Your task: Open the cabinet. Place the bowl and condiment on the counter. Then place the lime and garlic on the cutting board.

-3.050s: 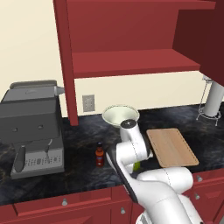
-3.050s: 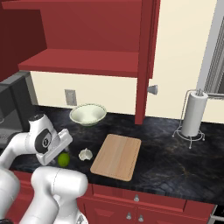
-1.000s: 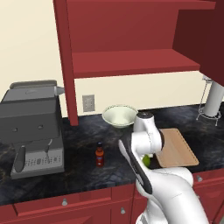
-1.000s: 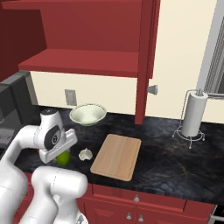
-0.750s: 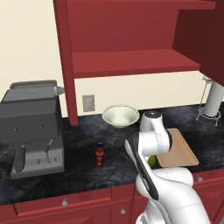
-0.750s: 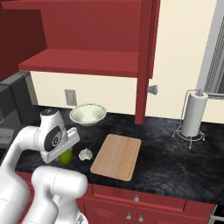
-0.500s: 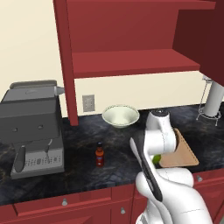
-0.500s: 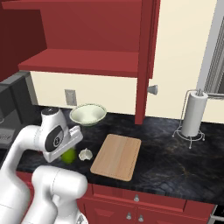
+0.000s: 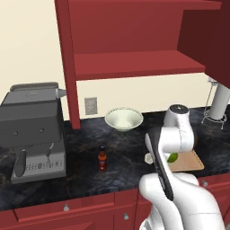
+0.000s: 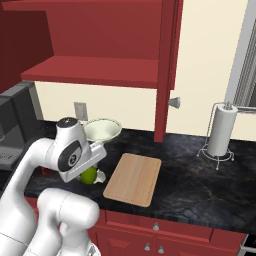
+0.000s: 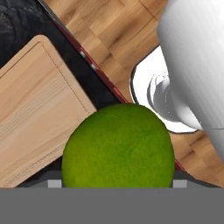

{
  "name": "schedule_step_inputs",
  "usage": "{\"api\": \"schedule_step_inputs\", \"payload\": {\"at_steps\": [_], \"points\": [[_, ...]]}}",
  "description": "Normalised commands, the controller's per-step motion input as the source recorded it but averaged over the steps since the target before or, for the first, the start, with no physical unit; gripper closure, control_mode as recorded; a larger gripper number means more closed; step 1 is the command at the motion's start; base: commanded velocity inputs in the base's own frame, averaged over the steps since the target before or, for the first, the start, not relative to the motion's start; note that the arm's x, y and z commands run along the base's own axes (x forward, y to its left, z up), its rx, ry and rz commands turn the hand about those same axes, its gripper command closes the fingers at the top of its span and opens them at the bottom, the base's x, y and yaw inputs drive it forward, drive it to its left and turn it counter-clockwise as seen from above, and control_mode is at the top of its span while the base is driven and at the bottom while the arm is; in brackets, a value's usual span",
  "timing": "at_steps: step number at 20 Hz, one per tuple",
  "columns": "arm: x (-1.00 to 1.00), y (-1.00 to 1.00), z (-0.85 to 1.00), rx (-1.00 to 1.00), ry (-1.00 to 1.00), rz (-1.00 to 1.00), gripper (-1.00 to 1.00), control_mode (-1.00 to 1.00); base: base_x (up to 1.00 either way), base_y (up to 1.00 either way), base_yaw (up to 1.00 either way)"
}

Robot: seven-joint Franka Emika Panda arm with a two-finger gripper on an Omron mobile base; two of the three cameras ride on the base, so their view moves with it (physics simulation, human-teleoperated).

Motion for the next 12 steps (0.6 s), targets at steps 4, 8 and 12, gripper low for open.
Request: {"api": "schedule_step_inputs", "payload": {"at_steps": [4, 8, 12], "points": [[0.0, -0.45, 0.08, 0.0, 0.0, -0.04, 1.0, -1.0, 0.0, 0.0, 0.0], [0.02, -0.39, -0.05, 0.0, -0.01, -0.01, 1.0, -1.0, 0.0, 0.0, 0.0], [0.01, -0.29, -0.14, 0.0, -0.05, -0.01, 1.0, -1.0, 0.0, 0.0, 0.0]]}}
